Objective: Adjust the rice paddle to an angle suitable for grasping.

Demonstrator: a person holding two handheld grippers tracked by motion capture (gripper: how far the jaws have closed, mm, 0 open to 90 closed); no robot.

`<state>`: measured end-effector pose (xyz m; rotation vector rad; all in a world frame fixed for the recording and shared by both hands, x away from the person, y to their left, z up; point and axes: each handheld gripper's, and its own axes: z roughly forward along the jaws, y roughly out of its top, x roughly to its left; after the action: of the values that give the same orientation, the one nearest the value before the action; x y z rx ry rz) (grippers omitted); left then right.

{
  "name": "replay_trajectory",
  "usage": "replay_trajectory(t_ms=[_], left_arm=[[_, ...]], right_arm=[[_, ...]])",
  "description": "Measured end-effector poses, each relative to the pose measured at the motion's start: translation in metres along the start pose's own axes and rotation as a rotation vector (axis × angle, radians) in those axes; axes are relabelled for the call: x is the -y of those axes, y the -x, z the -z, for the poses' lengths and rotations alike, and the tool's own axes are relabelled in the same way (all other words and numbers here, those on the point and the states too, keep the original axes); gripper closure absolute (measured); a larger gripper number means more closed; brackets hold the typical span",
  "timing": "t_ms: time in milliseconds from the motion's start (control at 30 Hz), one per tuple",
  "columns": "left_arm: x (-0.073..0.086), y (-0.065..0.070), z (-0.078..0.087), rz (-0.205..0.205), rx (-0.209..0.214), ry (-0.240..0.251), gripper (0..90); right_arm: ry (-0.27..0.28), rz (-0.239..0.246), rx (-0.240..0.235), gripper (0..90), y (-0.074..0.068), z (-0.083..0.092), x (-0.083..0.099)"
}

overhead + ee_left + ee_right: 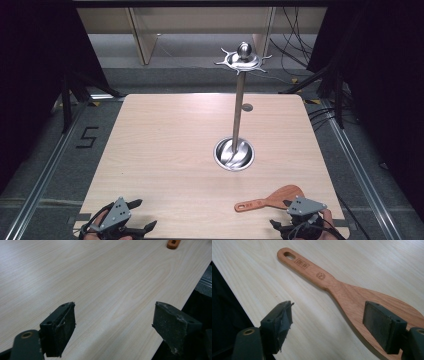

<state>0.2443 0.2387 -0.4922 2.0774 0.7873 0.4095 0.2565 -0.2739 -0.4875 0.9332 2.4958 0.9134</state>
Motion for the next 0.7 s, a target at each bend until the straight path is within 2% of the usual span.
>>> replay_trajectory(t_ms=[67,100,133,167,333,367,433,533,700], left_arm=[[-0.0001,-0.0007,0.0005,-0.012,-0.005,-0.007,17.7],[0.0000,0.0014,-0.0009,0.012,0.003,0.016,17.7],[0.0001,0.0013,-0.0009,0.010,0.004,0.015,17.7],[0.0000,-0.0003,0.0001,-0.012,-0.004,-0.002,17.7],[0.0000,-0.0006,0.0004,-0.017,-0.005,-0.006,17.7],[-0.0001,0.0011,-0.0004,0.010,0.008,0.008,17.7],[-0.0001,-0.0007,0.0005,-0.014,-0.006,-0.006,17.7],[-0.0002,-0.0009,0.0008,-0.016,-0.005,-0.008,17.7],[0.0000,0.0014,-0.0008,0.011,0.001,0.018,17.7]], right_arm=[[-0.002,0.004,0.001,24.5,0.0004,-0.0008,0.0000],[-0.014,0.000,0.002,24.6,-0.0001,-0.0004,-0.0002],[-0.018,-0.003,-0.001,24.7,-0.0005,-0.0006,-0.0001],[-0.015,-0.003,0.000,24.7,-0.0006,-0.0012,0.0000],[-0.039,0.004,-0.009,24.7,-0.0007,-0.0038,0.0006],[-0.041,0.002,-0.010,24.7,-0.0009,-0.0044,0.0007],[-0.038,0.012,-0.013,24.8,-0.0005,-0.0052,0.0000],[-0.038,0.013,-0.007,24.9,-0.0013,-0.0036,-0.0014],[-0.054,0.018,-0.012,24.9,-0.0015,-0.0050,-0.0010]])
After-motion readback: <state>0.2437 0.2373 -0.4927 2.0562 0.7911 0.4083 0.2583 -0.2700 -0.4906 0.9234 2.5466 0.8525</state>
